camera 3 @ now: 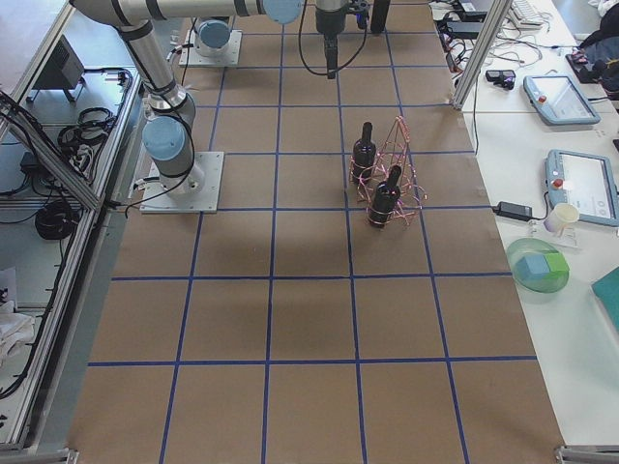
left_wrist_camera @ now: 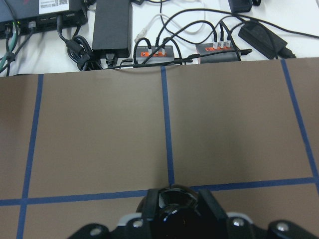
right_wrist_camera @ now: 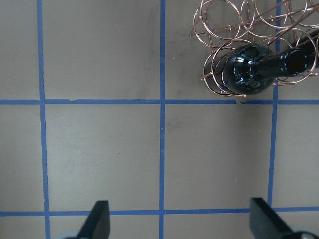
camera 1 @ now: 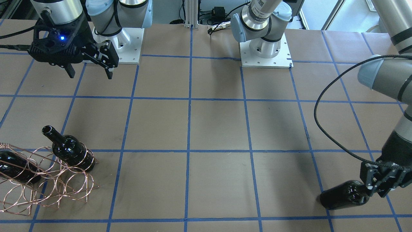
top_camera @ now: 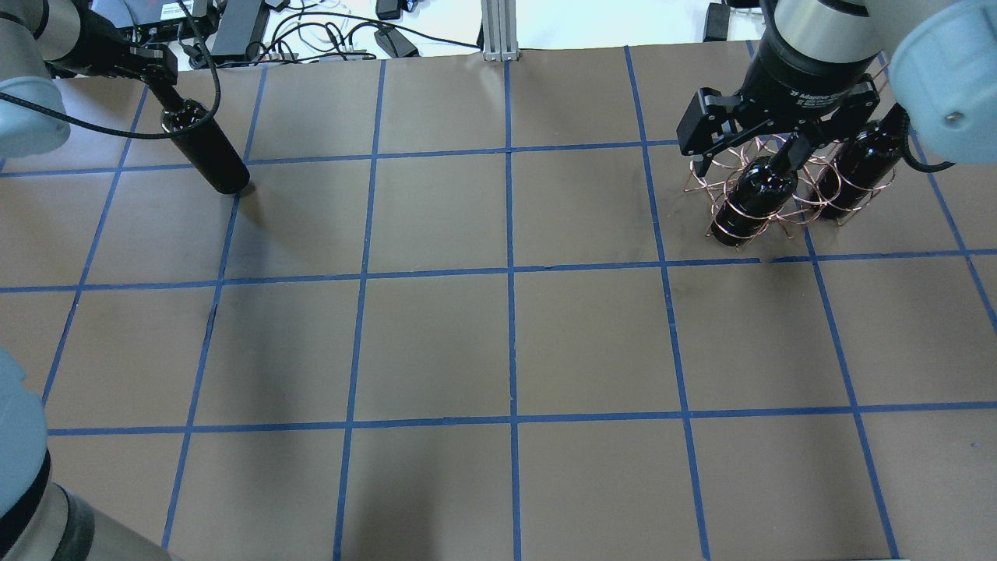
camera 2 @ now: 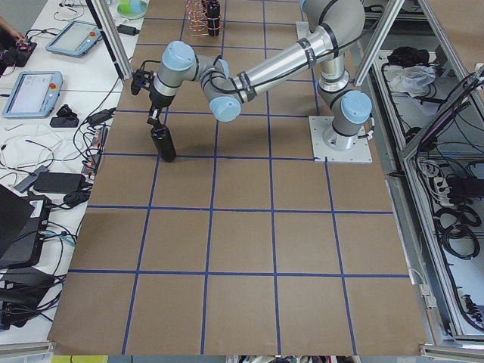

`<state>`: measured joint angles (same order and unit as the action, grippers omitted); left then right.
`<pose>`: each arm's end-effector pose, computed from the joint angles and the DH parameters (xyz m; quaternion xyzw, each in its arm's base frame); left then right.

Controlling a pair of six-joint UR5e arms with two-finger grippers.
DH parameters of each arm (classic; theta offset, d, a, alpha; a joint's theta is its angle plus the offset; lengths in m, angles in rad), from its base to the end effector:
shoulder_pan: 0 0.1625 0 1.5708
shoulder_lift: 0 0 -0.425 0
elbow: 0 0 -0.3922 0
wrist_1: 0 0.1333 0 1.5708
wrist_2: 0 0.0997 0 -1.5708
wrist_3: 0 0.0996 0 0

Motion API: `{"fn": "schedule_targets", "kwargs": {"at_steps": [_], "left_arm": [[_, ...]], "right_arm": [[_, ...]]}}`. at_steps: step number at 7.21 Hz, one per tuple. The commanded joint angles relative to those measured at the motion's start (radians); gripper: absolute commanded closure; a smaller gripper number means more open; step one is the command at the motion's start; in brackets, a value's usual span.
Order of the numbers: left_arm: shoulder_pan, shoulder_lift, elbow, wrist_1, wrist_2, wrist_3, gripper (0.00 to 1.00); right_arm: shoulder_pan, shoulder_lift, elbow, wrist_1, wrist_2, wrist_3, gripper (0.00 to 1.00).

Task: Place wine into wine basket
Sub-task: 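Carry the bottle with the left gripper toward the table center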

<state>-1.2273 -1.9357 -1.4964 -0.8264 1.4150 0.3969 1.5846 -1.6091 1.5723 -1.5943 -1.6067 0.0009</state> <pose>0.0823 -0.6717 0.4025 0.0434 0.9706 -0.2366 0.0105 0.1364 -0.4793 0.5083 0.0059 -0.9994 0.0303 0.0177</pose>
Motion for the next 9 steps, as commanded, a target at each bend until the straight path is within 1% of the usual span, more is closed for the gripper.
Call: {"fn": "schedule_targets", "kwargs": {"at_steps": [1,2,4,6,8,9], "left_arm": [[-0.151,0.082,-0.028,-0.046,0.124,-0.100,1.00],[-0.216,0.122,-0.071,-0.043,0.127,-0.189,1.00],[-0.329,0.197,-0.123,-0.049,0.130,-0.262,1.00],[-0.444,0.288,-0.239,-0.046,0.127,-0.421,1.00],[-0.558,0.310,-0.245,-0.036,0.127,-0.586,1.00],[-0.608,0.290,-0.246,-0.017,0.128,-0.592,1.00]], "right_arm": [[0.000,0.000,-0.001,-0.001,-0.002,-0.001,0.00],[0.000,-0.002,0.000,-0.004,0.005,0.001,0.00],[0.000,0.000,0.000,-0.006,0.005,0.001,0.00],[0.000,-0.002,0.000,-0.004,0.001,-0.001,0.00],[0.000,-0.002,0.000,-0.003,0.001,0.001,0.00],[0.000,-0.002,0.000,0.000,-0.002,-0.001,0.00]]}}
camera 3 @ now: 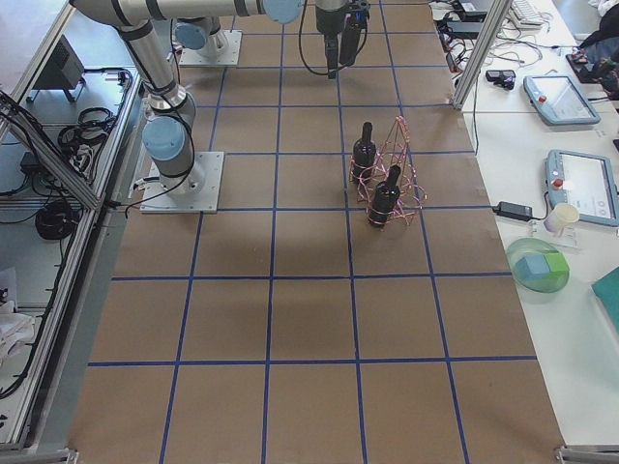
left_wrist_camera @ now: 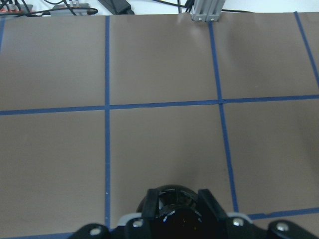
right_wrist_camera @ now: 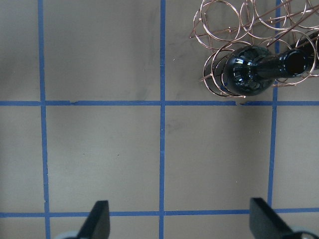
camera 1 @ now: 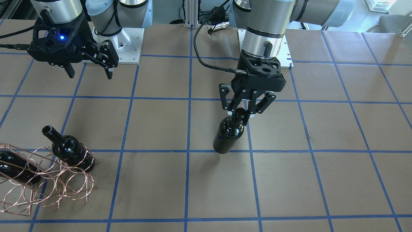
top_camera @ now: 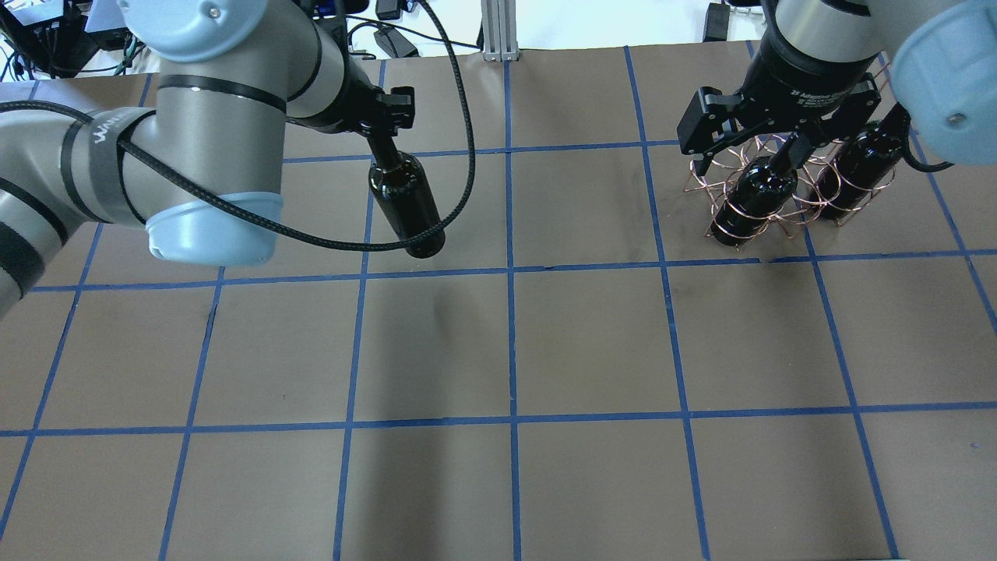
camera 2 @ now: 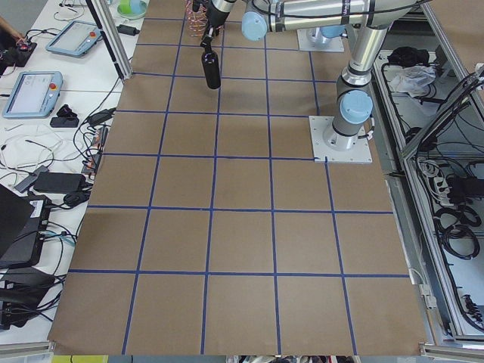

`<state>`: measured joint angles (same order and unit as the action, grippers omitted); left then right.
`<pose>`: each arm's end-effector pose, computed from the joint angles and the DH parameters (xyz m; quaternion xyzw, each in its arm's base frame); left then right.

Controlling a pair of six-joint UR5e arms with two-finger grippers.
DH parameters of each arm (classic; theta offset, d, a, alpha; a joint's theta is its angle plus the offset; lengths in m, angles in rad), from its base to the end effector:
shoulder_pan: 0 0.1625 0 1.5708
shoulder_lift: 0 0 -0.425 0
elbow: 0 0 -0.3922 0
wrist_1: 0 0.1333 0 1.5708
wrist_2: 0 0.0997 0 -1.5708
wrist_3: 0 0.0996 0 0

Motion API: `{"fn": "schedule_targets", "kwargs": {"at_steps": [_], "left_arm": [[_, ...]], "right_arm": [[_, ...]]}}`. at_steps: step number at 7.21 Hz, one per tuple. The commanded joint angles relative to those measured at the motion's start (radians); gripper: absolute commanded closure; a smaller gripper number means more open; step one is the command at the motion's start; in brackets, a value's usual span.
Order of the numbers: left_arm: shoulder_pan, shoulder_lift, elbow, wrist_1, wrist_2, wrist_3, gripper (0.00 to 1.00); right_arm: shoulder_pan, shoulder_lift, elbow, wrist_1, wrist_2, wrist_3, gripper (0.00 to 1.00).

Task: Place wine into wine basket
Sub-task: 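Carry the bottle with the left gripper toward the table center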

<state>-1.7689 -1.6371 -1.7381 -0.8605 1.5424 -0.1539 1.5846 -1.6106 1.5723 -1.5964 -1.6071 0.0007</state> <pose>-0.2405 -0.5065 0.4531 -0.0248 -0.9713 0.2300 0.0549 0.1363 -0.4790 0.5092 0.0060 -0.9993 0.0321 0.0179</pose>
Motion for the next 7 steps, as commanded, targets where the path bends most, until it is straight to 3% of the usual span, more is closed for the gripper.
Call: {"fn": "schedule_targets", "kwargs": {"at_steps": [1,7], "left_arm": [[-0.096,-0.029,-0.017,0.088,0.002,-0.093,1.00],[-0.178,-0.078,-0.035,0.100,0.067,-0.182,1.00]], "right_arm": [[0.000,0.000,0.000,0.004,0.001,0.001,0.00],[-0.002,-0.009,-0.001,0.006,0.013,0.008,0.00]]}}
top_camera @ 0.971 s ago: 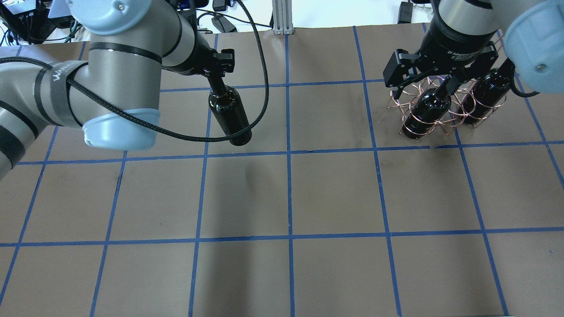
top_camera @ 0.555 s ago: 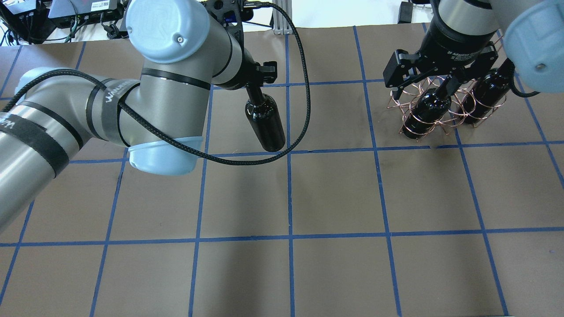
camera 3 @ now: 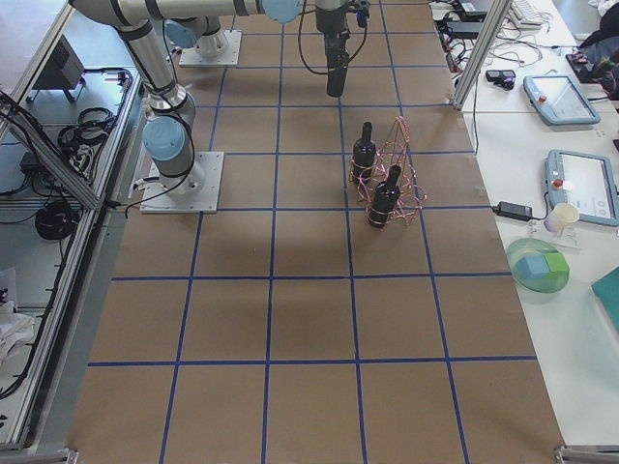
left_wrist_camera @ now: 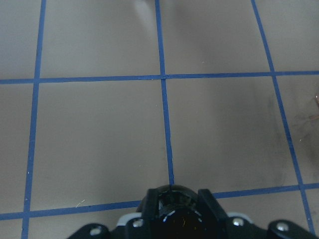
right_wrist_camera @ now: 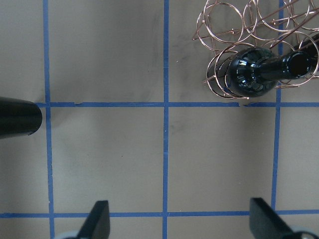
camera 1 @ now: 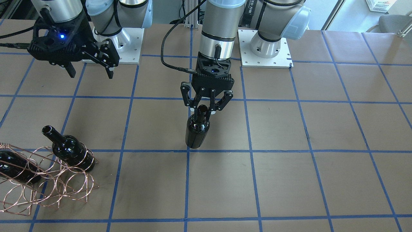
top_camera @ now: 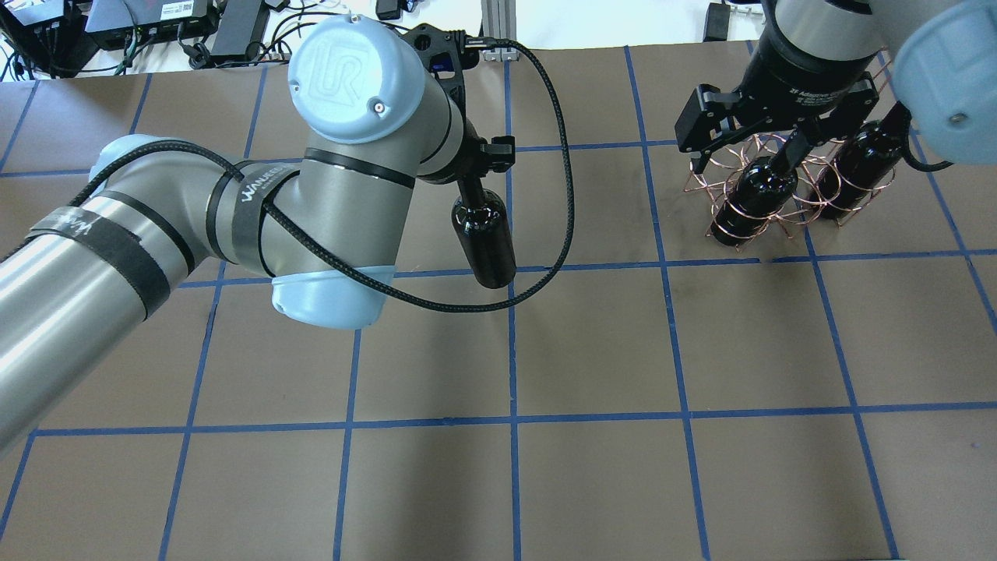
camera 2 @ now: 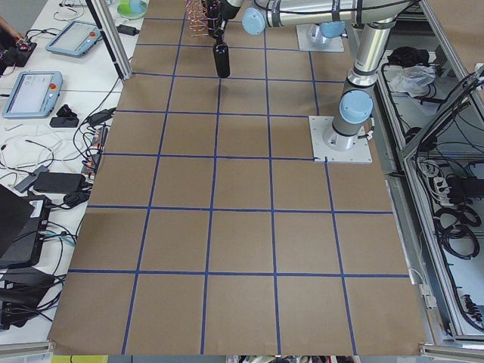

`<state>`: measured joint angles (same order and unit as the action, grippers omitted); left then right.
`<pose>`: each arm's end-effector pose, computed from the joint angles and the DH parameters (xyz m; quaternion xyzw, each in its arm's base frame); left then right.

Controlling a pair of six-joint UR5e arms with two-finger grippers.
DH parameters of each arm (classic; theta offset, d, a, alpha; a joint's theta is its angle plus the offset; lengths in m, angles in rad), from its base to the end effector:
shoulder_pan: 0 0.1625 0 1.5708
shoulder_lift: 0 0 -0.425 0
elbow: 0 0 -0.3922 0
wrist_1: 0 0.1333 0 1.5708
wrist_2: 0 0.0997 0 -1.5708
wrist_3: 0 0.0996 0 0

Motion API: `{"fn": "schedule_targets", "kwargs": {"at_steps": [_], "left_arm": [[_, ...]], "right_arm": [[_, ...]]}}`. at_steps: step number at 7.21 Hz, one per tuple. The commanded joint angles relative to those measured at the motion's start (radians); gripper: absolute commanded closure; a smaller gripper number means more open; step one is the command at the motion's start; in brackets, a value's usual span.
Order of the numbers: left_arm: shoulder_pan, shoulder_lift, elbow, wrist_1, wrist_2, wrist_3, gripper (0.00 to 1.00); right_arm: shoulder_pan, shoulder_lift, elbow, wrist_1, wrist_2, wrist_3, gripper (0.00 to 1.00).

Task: Place wine into wine basket
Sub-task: 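Set the bottle upright at the table center with the left gripper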

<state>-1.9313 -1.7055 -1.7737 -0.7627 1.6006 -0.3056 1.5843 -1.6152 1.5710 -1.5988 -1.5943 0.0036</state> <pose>-0.3199 -0.4791 0.4102 -0.0232 -0.9721 0.2250 0.0625 0.1374 -0.4778 0.5123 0.0045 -0.9993 0.0362 0.0114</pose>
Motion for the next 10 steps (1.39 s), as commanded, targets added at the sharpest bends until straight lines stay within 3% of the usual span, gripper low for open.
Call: {"fn": "schedule_targets", "kwargs": {"at_steps": [1,3,10], "left_arm": [[-0.027,-0.016,0.000,0.002,0.012,-0.049,1.00],[-0.031,-0.025,0.000,0.003,0.080,-0.044,1.00],[-0.031,-0.052,-0.001,0.063,0.085,-0.014,1.00]], "right_arm": [[0.000,-0.005,0.000,0.008,-0.010,-0.003,0.00],[0.000,-0.005,0.000,0.008,-0.004,-0.004,0.00],[-0.001,-0.002,0.001,0.011,-0.006,-0.005,0.00]]}}
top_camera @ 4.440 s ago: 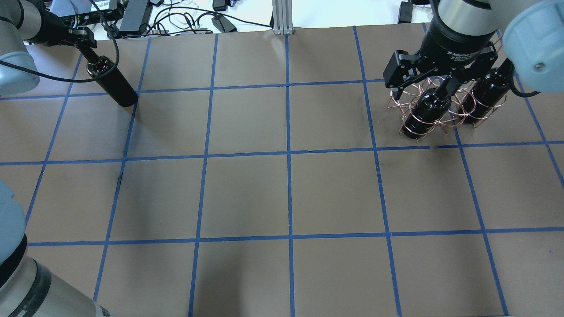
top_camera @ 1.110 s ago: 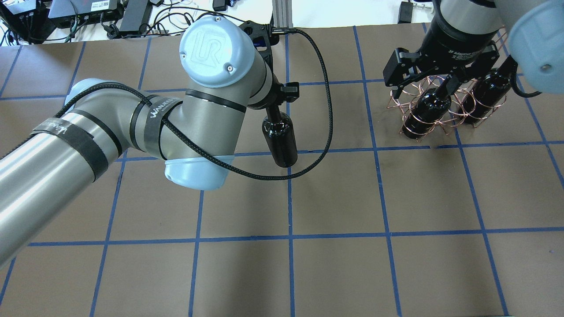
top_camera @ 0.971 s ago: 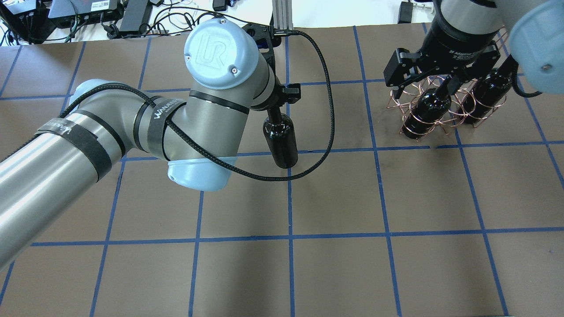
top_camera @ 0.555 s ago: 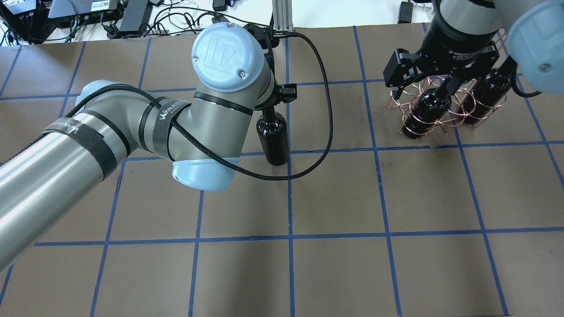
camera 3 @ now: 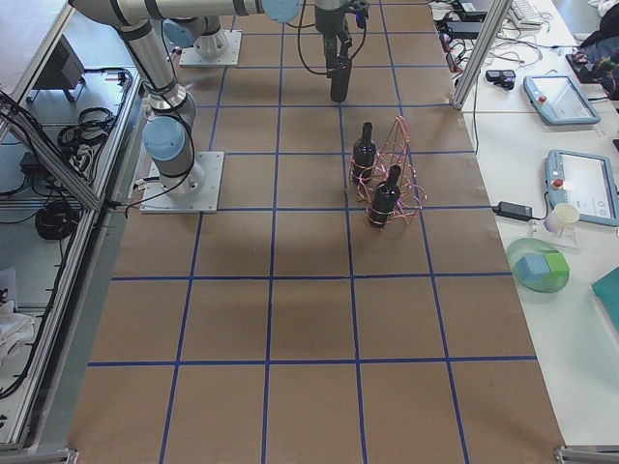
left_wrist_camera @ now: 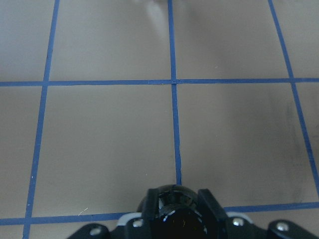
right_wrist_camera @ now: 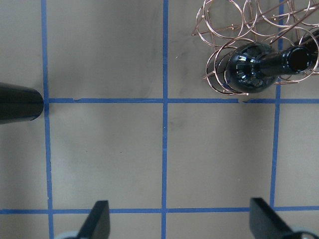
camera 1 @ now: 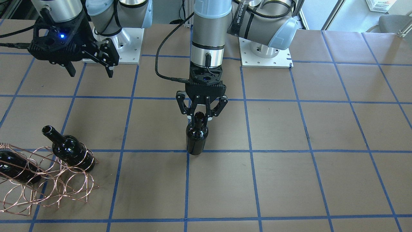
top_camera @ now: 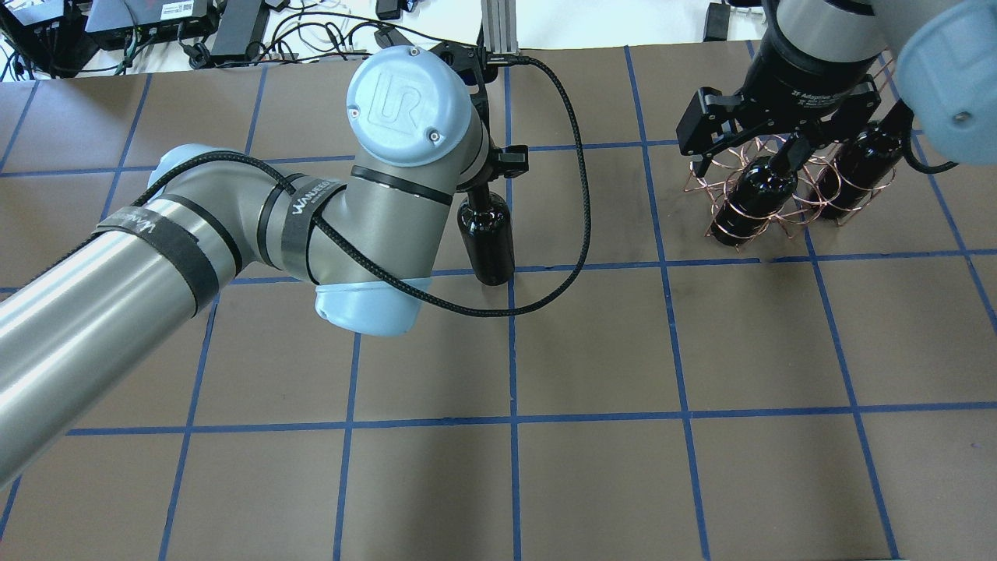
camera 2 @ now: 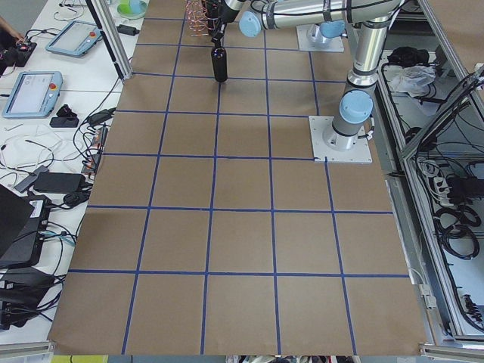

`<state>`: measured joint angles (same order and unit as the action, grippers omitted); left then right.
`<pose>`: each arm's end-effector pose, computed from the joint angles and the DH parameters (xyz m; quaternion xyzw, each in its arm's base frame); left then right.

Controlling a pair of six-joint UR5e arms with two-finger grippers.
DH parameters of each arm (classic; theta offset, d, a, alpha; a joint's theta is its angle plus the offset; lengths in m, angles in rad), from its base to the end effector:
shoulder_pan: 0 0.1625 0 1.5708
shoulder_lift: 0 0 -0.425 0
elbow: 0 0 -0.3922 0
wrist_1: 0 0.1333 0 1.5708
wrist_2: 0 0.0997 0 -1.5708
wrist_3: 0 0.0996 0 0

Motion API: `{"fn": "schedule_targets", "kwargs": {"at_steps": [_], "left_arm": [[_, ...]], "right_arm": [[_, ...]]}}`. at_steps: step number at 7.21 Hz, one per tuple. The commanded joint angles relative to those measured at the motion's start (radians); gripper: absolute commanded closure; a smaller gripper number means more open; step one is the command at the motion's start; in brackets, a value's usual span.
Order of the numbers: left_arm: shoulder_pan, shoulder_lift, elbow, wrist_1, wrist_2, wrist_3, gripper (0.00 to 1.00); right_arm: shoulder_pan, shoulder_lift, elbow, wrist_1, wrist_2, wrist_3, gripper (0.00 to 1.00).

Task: Place wine into wine basket
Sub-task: 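Set the bottle upright at the table center with the left gripper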

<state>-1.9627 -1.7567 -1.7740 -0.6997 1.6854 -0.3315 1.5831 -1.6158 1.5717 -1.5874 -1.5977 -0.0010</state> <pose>-0.3325 -0.4854 0.3899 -0.0156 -0.9695 0.2425 0.0323 0.1365 -0.4766 0.5110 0.0062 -0.9994 0.0304 0.0133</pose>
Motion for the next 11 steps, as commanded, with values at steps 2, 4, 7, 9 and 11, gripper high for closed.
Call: {"fn": "schedule_targets", "kwargs": {"at_steps": [2,4,7,9,11], "left_arm": [[0.001,-0.007,-0.001,0.000,0.000,0.014,1.00],[-0.001,-0.010,-0.002,0.000,0.002,0.014,1.00],[0.001,-0.010,-0.002,0.000,0.002,0.012,0.96],[-0.001,-0.010,-0.008,-0.003,0.002,0.012,0.86],[-0.002,-0.012,-0.016,-0.003,0.002,0.011,0.86]], "right_arm": [[0.002,-0.001,0.001,0.000,0.002,-0.001,0.00],[0.002,0.004,0.001,0.000,-0.001,-0.001,0.00],[0.002,0.004,0.001,0.000,-0.005,-0.001,0.00],[0.002,0.004,0.001,0.000,-0.005,-0.001,0.00],[0.002,0.004,0.001,0.000,-0.007,-0.002,0.00]]}}
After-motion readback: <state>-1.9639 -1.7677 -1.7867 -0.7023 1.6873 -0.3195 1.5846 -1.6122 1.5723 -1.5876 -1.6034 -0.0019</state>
